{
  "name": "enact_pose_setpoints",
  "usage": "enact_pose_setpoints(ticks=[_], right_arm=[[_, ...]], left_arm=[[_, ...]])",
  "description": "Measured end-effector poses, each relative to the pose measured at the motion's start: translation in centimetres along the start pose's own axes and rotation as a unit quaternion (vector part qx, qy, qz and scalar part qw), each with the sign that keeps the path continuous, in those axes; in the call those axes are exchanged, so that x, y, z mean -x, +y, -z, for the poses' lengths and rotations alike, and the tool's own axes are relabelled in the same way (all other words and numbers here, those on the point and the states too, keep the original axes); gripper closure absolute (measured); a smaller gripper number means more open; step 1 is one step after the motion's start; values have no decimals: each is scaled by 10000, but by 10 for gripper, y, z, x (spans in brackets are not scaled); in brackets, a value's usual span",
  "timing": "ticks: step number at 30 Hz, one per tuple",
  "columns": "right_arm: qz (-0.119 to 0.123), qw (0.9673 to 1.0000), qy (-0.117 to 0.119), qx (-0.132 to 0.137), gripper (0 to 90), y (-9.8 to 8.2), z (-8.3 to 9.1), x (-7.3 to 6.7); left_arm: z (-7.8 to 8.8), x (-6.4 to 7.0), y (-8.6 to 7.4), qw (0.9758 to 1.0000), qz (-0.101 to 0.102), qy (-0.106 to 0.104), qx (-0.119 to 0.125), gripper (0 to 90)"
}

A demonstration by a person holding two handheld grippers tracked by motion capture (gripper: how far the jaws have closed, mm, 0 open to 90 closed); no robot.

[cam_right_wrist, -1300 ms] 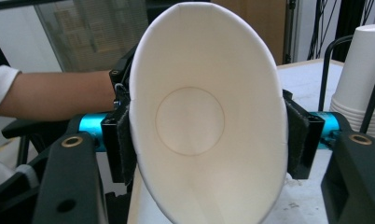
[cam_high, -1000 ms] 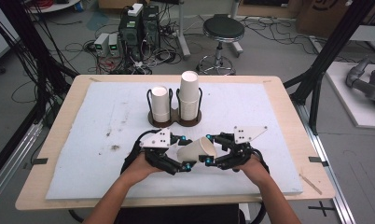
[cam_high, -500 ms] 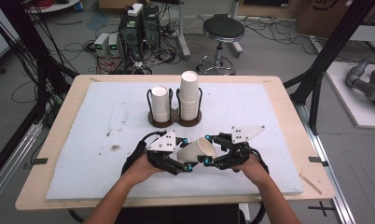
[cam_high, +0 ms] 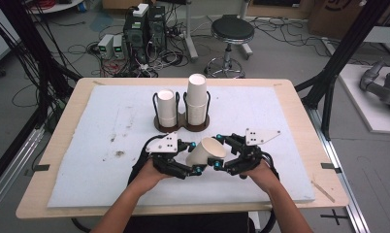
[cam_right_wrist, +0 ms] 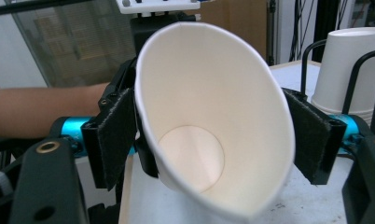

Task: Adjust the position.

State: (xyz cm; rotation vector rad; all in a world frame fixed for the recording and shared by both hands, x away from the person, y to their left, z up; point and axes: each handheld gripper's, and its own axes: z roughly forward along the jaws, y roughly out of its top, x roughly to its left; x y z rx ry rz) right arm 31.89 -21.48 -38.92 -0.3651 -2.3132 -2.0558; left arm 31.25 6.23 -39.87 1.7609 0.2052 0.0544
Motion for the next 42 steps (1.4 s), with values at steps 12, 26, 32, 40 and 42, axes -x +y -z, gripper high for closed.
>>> enact_pose_setpoints(ticks=[12, 26, 32, 40, 42], right_arm=[[-147, 9998, 92, 119, 358, 0, 3, 2], [343, 9979, -95, -532, 382, 0, -6, -3], [372, 9976, -99, -572, 380, 1, -8, -3], [328, 9977, -88, -583, 381, 0, -8, -4], [308, 9981, -67, -538, 376, 1, -8, -4]], left_arm=[[-2, 1, -1, 9998, 11, 0, 211, 370], [-1, 8, -1, 9973, -307, 445, -505, 262], [-4, 8, -4, 9971, -350, 369, -570, 327], [-5, 6, -6, 9981, -222, 264, -519, 360], [-6, 5, -7, 9989, -115, 207, -404, 364]])
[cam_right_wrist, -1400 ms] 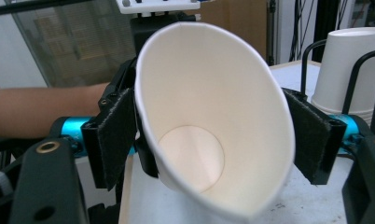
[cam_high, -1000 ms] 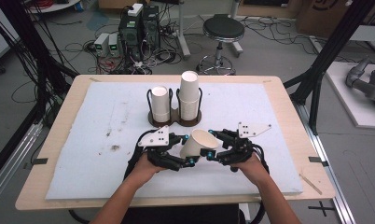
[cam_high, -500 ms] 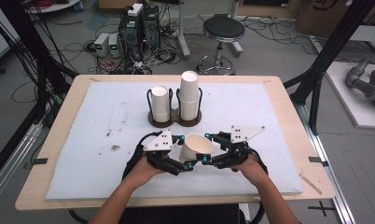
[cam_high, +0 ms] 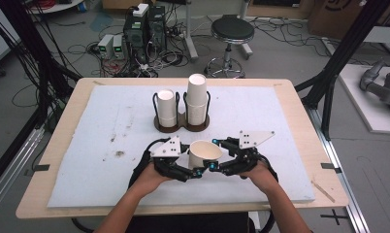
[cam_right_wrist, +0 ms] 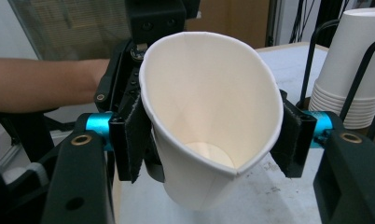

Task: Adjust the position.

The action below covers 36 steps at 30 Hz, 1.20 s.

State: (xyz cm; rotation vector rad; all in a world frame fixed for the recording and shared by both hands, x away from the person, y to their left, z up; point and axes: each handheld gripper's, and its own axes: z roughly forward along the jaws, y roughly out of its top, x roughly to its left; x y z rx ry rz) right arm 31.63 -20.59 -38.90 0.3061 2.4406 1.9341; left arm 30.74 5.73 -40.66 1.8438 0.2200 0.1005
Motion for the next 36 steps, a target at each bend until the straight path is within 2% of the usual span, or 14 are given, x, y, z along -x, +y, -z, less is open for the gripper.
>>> enact_pose_setpoints(ticks=[3, 5, 7, 9, 10, 13, 15, 17, 18, 20, 21, 25, 32, 36], right_arm=[[-49, 9999, -57, 134, 317, 0, -1, 0], [-122, 9997, -70, 201, 296, 0, -1, 0], [-183, 9995, -73, 246, 288, 0, -1, 0], [-211, 9994, -53, 256, 302, 0, -1, 1], [-199, 9995, -19, 241, 336, 0, 0, 0], [-55, 9997, -2, 244, 377, 1, 1, -1], [18, 9997, -9, 229, 382, 1, 1, 0], [134, 9997, -105, 188, 383, 2, 1, -1], [153, 9996, -133, 171, 385, 2, 1, -2], [183, 9996, -169, 116, 385, 3, 1, -2], [187, 9996, -191, 106, 385, 3, 1, -2], [120, 9997, -175, 86, 381, 3, 1, -2], [-64, 9994, -168, 311, 293, 3, -2, -2], [-98, 9995, -151, 243, 279, 1, -5, -2]], left_arm=[[1, -2, -2, 9998, 118, -51, 167, 362], [2, -3, -4, 9990, 245, -95, 352, 362], [2, -4, -5, 9985, 285, -127, 451, 362], [2, -3, -5, 9986, 268, -138, 445, 362], [2, -3, -5, 9986, 260, -156, 438, 362], [1, -3, -5, 9985, 258, -148, 455, 364], [0, -1, -5, 9989, 230, -42, 411, 349], [-2, 0, -6, 9993, 227, 142, 278, 285], [-2, 1, -7, 9992, 230, 162, 273, 267], [-3, 1, -10, 9991, 235, 173, 315, 281], [-3, 0, -11, 9991, 218, 153, 343, 316], [-3, 0, -13, 9989, 231, 100, 400, 350], [-4, 0, -12, 9977, 298, 69, 602, 348], [-6, 1, -12, 9978, 282, 57, 603, 348]])
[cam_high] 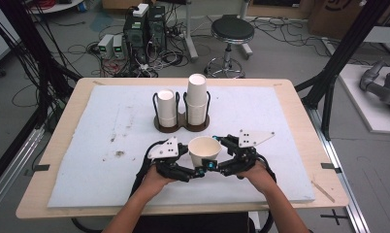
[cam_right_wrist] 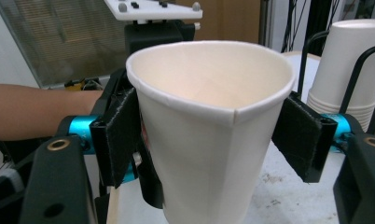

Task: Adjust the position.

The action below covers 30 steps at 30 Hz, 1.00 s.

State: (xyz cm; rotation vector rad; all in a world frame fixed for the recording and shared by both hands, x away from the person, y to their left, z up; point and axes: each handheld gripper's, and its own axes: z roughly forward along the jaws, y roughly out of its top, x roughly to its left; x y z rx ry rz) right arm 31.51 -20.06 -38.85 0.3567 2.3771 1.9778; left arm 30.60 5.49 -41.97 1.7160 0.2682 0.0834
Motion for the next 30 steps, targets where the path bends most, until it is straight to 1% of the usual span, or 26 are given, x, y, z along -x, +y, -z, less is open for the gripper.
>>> enact_pose_setpoints(ticks=[1, 2, 5, 6, 7, 8, 9, 10, 11, 14, 16, 20, 23, 26, 30], right_arm=[[-28, 10000, 7, -44, 280, 0, 0, -1], [-17, 10000, 17, -44, 282, 0, -1, -1], [111, 9999, 27, -63, 335, 0, -1, -1], [147, 9999, 17, -86, 344, 0, 0, -1], [181, 9998, -3, -96, 346, 0, 0, -1], [230, 9997, -79, -97, 351, 0, 0, -1], [217, 9996, -97, -121, 353, 1, 1, -1], [219, 9996, -150, -115, 353, 1, 2, 0], [257, 9994, -207, -84, 353, 1, 3, 1], [276, 9989, -372, -60, 356, 2, 8, 3], [295, 9986, -443, -51, 356, 2, 10, 4], [298, 9977, -605, -93, 355, 2, 12, 7], [281, 9973, -666, -90, 355, 2, 12, 8], [313, 9970, -710, -72, 355, 2, 10, 10], [297, 9967, -756, -83, 355, 2, 10, 11]], left_arm=[[0, 0, 0, 10000, -24, 8, -3, 348], [-1, 1, 0, 10000, -5, 4, 8, 348], [-1, 1, 0, 10000, 12, -18, -15, 346], [-1, 1, 0, 10000, 22, 8, -22, 340], [-2, 2, 0, 9999, 20, 82, -70, 328], [-2, 2, -1, 9997, 65, 174, -132, 282], [-1, 1, -1, 9996, 111, 223, -166, 234], [0, 1, -2, 9995, 120, 236, -169, 226], [2, 0, -3, 9993, 130, 308, -145, 226], [11, -3, -4, 9987, 155, 469, -132, 216], [18, -5, -4, 9981, 187, 584, -89, 204], [36, -9, -4, 9961, 210, 857, -3, 204], [49, -12, -4, 9944, 254, 1029, 55, 204], [61, -15, -4, 9925, 286, 1182, 125, 204], [71, -18, -4, 9904, 304, 1334, 200, 204]])
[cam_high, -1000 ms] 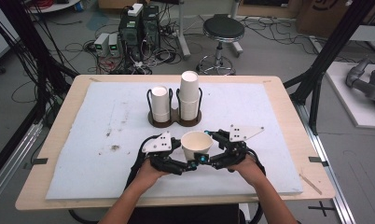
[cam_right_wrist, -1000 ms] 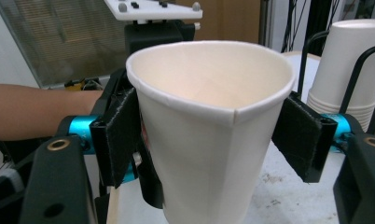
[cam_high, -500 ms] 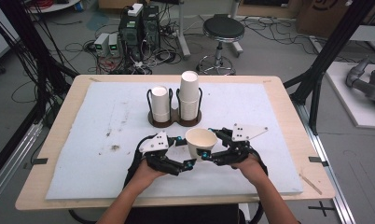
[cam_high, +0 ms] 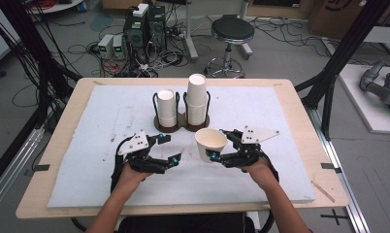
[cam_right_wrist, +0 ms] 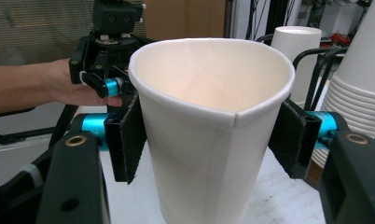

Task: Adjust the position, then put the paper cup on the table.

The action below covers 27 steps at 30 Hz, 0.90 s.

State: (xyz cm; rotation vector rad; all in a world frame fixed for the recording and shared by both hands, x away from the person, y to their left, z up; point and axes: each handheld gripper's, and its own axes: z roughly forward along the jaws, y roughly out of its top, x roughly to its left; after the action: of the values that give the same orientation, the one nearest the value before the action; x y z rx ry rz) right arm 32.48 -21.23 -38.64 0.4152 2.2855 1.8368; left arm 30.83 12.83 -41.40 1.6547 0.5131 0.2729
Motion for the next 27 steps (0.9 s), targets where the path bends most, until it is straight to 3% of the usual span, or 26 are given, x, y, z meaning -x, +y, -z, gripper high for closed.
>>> enact_pose_setpoints(ticks=[12, 27], right_arm=[[7, 10000, -89, 17, 355, 0, 7, -2], [6, 9998, -178, -11, 355, 0, 4, 0]], left_arm=[[16, -8, -1, 9997, 46, 217, 97, 204], [33, -23, -5, 9989, 88, 466, 25, 204]])
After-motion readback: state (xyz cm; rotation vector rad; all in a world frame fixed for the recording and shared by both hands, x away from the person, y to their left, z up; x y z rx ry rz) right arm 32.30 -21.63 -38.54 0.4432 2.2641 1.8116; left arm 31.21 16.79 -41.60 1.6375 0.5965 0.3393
